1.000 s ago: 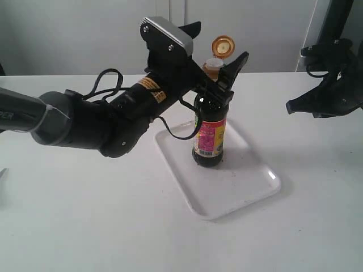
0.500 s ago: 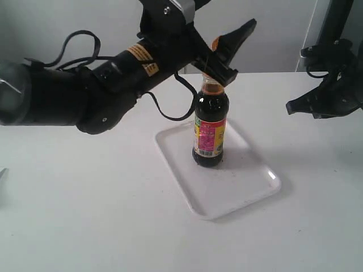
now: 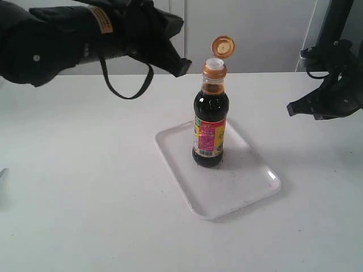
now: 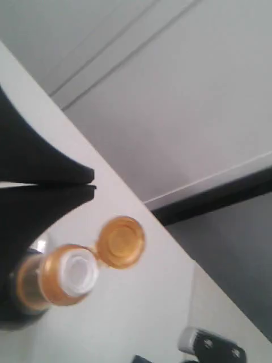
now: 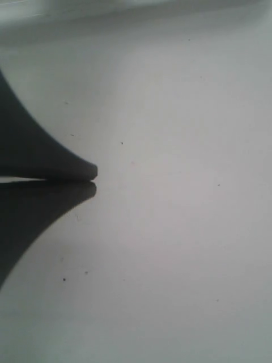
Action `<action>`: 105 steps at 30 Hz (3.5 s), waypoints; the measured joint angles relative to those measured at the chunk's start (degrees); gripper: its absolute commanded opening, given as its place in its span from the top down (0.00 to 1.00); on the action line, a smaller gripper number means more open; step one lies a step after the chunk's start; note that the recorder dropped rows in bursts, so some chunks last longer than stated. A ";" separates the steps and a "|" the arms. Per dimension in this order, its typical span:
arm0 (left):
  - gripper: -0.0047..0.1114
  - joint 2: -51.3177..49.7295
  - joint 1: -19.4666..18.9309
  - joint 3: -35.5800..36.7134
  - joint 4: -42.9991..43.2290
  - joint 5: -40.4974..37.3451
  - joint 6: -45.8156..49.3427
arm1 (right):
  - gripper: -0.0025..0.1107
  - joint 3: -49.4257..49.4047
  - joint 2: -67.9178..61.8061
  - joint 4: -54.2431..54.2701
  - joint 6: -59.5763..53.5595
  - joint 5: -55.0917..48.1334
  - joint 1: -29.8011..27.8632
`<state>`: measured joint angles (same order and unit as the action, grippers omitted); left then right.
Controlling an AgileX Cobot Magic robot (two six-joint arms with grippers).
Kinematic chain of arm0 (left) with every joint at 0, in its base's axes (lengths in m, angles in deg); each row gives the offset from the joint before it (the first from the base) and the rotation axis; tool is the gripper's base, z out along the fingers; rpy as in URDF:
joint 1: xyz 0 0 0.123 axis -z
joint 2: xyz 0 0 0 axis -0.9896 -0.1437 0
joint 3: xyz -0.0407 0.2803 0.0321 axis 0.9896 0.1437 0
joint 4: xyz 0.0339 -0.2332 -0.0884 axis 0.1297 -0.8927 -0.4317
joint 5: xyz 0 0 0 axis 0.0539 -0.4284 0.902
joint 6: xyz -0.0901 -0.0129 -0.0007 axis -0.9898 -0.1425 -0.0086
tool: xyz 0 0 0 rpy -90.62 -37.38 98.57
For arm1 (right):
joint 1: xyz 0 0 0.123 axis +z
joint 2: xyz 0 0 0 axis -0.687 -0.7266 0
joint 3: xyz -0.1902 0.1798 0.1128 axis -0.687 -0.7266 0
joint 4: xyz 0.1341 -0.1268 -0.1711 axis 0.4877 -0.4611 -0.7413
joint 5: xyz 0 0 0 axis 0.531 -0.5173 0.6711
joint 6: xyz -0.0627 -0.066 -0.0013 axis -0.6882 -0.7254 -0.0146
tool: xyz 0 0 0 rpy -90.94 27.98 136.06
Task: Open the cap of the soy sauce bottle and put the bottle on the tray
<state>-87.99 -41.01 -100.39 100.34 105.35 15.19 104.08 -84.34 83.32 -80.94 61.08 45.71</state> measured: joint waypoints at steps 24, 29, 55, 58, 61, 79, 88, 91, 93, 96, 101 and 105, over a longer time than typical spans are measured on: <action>0.96 3.93 -18.41 0.00 -1.37 -44.99 -1.56 | 0.98 0.00 12.31 -0.17 -1.11 -20.22 0.00; 0.96 3.93 -21.03 0.00 -1.26 -51.37 -1.16 | 0.98 0.00 13.06 -0.49 -1.95 -25.60 0.00; 0.96 21.70 -22.15 11.52 -2.45 -50.45 -0.01 | 0.98 0.00 22.58 2.88 -2.37 -26.94 0.00; 0.96 25.44 -22.15 15.33 -2.45 -46.88 -0.14 | 0.98 -2.35 27.01 5.38 -2.37 -21.65 0.00; 0.96 29.93 -22.15 19.42 -2.45 -42.30 -0.36 | 0.98 -9.24 33.38 6.04 -2.37 -13.08 0.00; 0.96 49.23 -22.15 34.87 -2.45 -29.49 -2.84 | 0.98 -28.66 55.72 6.04 -2.37 8.89 0.00; 0.96 56.29 -22.15 39.09 -2.45 -26.96 -2.84 | 0.98 -35.18 62.07 6.04 -2.37 16.13 0.00; 0.96 58.68 -22.15 40.34 -2.45 -26.87 -3.38 | 0.98 -36.81 64.48 6.04 -2.37 17.73 0.00; 0.96 60.34 -22.15 41.08 -2.45 -26.87 -4.19 | 0.98 -37.59 66.63 6.04 -2.37 18.38 0.00; 0.96 62.98 -22.15 42.26 -2.45 -26.87 -5.50 | 0.98 -38.63 69.80 6.04 -2.37 19.16 0.00; 0.96 67.79 -22.15 43.39 -2.45 -27.31 -7.79 | 0.98 -39.15 74.96 6.37 -1.75 19.23 0.00; 0.96 71.25 -22.15 43.51 -2.45 -29.48 -9.05 | 0.98 -39.15 78.49 7.09 -1.25 18.52 0.00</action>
<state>-16.75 -63.17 -56.88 97.89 75.87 6.15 64.93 -5.86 90.41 -82.20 79.60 45.71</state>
